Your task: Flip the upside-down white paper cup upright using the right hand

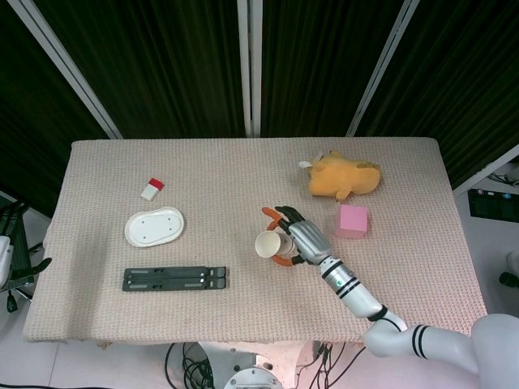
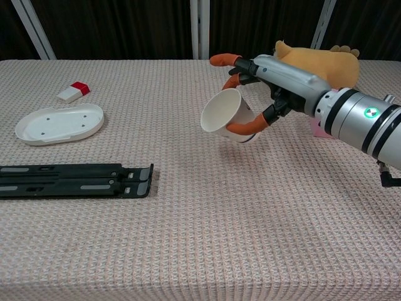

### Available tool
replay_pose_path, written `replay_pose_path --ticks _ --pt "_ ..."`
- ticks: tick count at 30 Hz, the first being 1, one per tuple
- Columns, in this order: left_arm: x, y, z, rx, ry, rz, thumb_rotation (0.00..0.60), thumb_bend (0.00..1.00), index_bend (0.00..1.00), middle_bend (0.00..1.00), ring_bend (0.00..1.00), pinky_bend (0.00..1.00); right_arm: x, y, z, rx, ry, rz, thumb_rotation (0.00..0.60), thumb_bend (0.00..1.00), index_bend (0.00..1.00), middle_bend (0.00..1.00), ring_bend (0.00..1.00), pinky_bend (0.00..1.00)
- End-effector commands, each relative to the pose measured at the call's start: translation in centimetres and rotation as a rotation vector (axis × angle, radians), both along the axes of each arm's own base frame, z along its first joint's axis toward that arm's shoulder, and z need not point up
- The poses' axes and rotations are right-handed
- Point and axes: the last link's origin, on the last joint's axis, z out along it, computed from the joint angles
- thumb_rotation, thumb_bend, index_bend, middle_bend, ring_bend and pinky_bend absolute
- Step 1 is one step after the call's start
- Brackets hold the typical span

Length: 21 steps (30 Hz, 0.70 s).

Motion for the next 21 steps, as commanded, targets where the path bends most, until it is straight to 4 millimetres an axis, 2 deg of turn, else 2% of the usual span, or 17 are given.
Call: replay_pose_path --ticks 1,10,21 --pt "0.0 0.1 -0.1 0.002 0.003 -0.001 0.6 0.15 0.03 0.0 0.0 0.0 -2.8 -0.4 -0.8 0.118 -0.304 -0.253 0.6 0.18 0.0 0.43 0.04 0.0" --pt "-0.2 0.2 -0.1 0.013 0.009 -0.001 0.6 0.15 0.03 0.0 0.0 0.0 -4.3 -0.5 -2.1 0.278 -0.413 -0.328 0.6 0.18 0.0 0.43 0.05 0.01" --pt "-0.2 0.2 -0.3 0.009 0.016 -0.004 0.6 0.15 0.03 0.0 0.0 0.0 -5.6 0.2 -2.3 0.231 -0.292 -0.215 0.6 0.18 0.0 0.41 0.05 0.01"
